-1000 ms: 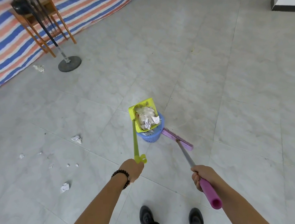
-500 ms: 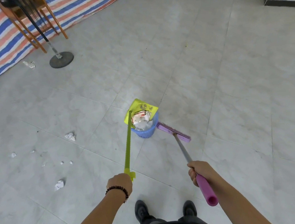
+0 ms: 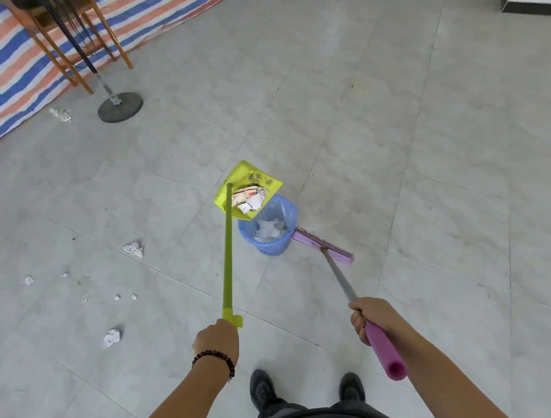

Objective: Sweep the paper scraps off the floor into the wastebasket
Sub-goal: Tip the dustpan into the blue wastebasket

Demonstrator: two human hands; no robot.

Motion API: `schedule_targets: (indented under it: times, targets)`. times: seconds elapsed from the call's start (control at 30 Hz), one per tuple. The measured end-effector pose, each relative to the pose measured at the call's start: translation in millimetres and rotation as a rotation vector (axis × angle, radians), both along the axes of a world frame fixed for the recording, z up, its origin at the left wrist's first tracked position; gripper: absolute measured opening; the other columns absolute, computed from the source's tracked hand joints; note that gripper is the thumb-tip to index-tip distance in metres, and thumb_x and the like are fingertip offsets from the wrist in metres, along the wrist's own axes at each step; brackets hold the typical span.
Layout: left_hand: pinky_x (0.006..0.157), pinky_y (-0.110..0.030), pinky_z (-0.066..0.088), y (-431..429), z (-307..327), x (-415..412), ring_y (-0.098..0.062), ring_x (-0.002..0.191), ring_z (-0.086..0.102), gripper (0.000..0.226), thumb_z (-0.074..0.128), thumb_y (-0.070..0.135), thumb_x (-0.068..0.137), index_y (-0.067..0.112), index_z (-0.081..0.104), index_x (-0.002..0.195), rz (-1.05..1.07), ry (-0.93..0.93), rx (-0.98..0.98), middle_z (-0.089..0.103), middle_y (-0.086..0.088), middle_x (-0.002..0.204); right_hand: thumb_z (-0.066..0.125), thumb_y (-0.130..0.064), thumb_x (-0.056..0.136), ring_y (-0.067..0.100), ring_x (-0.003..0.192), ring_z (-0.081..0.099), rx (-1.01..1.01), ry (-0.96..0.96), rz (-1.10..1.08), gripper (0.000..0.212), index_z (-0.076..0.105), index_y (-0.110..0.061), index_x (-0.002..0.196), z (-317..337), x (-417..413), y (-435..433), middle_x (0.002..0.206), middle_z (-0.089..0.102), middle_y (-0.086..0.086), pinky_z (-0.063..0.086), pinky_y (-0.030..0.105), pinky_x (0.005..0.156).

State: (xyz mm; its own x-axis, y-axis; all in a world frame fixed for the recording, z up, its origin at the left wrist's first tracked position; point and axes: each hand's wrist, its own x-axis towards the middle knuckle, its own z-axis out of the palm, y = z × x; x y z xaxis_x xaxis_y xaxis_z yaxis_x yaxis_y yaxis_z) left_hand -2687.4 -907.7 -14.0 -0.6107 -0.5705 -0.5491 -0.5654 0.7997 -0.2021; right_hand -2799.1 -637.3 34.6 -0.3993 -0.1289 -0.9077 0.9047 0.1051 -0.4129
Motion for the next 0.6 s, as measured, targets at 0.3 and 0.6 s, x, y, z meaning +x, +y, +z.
schedule_targets:
  times: [0.3, 0.6]
  targets:
    - [0.077, -0.030, 0.055, 11, -8, 1, -0.021, 0.099, 0.067, 0.025, 0.042, 0.014, 0.097, 0.010, 0.056, 0.117, -0.129, -0.072, 0.012, 0.068, -0.003, 0.108, 0.050, -0.007, 0.093, 0.008, 0.036, 0.044, -0.012, 0.009, -0.001, 0.004, 0.051, -0.005, 0.090, 1, 2, 1, 0.051, 0.051, 0.002, 0.039, 0.018, 0.034]
    - [0.073, -0.030, 0.051, -1, 1, -1, -0.022, 0.099, 0.066, 0.024, 0.038, 0.015, 0.099, 0.011, 0.054, 0.116, -0.106, -0.023, -0.030, 0.068, -0.003, 0.108, 0.050, -0.008, 0.094, 0.008, 0.035, 0.044, -0.016, -0.006, 0.002, 0.005, 0.051, -0.006, 0.089, -2, -2, 6, 0.051, 0.051, 0.001, 0.040, 0.018, 0.034]
